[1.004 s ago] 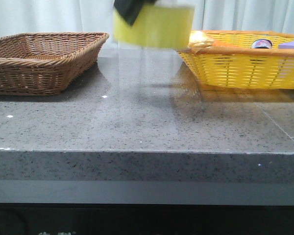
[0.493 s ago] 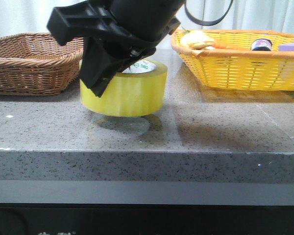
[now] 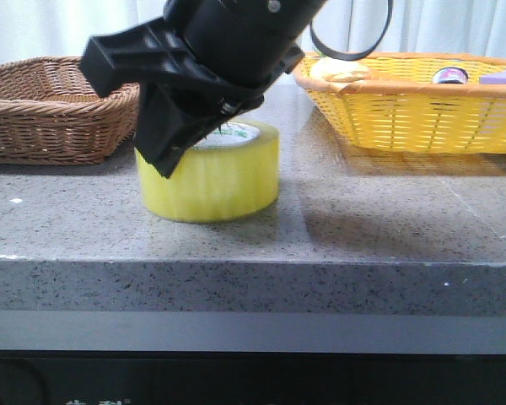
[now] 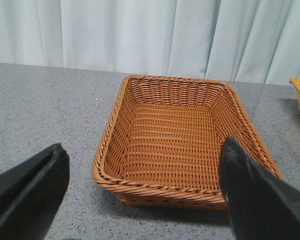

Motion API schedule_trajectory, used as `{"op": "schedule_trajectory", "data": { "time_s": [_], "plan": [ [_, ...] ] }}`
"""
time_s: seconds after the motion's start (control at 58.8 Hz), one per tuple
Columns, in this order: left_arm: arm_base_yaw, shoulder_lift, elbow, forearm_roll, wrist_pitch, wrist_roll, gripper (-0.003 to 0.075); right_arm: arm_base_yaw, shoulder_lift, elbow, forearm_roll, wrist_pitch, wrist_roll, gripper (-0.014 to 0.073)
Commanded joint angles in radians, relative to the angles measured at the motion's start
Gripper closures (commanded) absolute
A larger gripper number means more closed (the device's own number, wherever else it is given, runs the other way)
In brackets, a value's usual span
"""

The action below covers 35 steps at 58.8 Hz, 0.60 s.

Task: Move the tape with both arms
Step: 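Set the tape roll on the table and open the right gripper, then withdraw the right gripper back toward its rest pose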

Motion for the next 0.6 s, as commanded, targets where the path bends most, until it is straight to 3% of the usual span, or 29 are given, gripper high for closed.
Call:
{"op": "schedule_trajectory", "data": {
  "time_s": [0.0, 0.323, 0.578],
  "plan": [
    [0.003, 0.009, -0.037, -0.004, -0.087, -0.01, 0.012, 0.0, -0.05, -0.036, 0.005, -0.065, -0.011, 0.031],
    [0.003, 0.009, -0.037, -0.004, -0.087, -0.01, 0.012, 0.0, -0.169, -0.046, 0.01, -0.062, -0.011, 0.0346],
    [0.003, 0.009, -0.037, -0.004, -0.087, -0.01, 0.012, 0.0, -0.249, -0.052, 0.056, -0.077, -0.011, 0.0619]
  ]
}}
